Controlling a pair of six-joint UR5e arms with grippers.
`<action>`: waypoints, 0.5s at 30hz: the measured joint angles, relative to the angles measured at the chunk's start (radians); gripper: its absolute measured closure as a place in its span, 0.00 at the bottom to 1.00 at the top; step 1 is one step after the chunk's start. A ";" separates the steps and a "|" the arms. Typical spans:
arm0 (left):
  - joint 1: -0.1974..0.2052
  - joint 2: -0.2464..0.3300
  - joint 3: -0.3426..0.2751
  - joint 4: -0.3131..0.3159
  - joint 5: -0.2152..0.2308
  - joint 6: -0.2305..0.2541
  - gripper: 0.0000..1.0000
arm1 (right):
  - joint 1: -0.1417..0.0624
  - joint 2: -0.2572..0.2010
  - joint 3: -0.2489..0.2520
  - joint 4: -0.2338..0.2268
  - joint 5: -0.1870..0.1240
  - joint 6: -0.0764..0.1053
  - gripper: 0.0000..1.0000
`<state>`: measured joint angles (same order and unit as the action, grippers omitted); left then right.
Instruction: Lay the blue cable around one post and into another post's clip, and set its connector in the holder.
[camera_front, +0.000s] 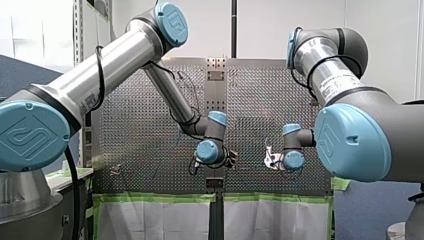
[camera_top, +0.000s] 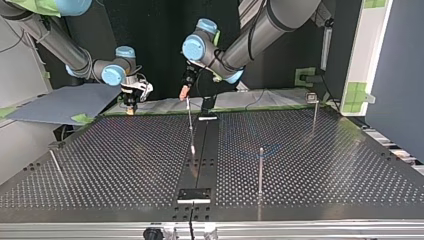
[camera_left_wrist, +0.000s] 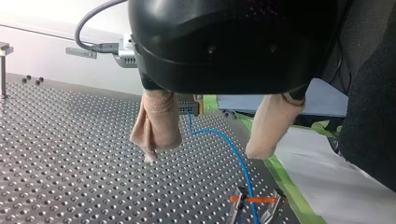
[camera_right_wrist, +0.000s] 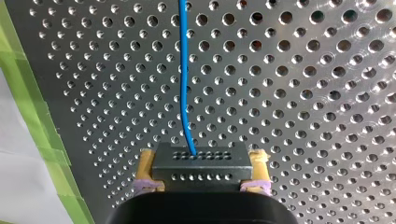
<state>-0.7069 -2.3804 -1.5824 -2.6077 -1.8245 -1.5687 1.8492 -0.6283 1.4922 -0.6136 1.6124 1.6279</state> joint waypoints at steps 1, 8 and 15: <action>-0.003 0.003 0.000 -0.001 -0.006 0.001 0.00 | 0.000 0.000 0.000 0.000 0.000 0.000 0.62; -0.033 0.053 -0.023 -0.023 -0.066 -0.005 0.00 | 0.000 0.000 0.000 0.002 0.000 0.000 0.62; -0.044 0.112 -0.079 -0.004 -0.126 -0.053 0.00 | 0.000 0.000 0.000 0.001 0.000 0.000 0.62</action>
<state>-0.7504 -2.2683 -1.6616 -2.6122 -1.9507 -1.6215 1.8494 -0.6282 1.4922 -0.6123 1.6124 1.6279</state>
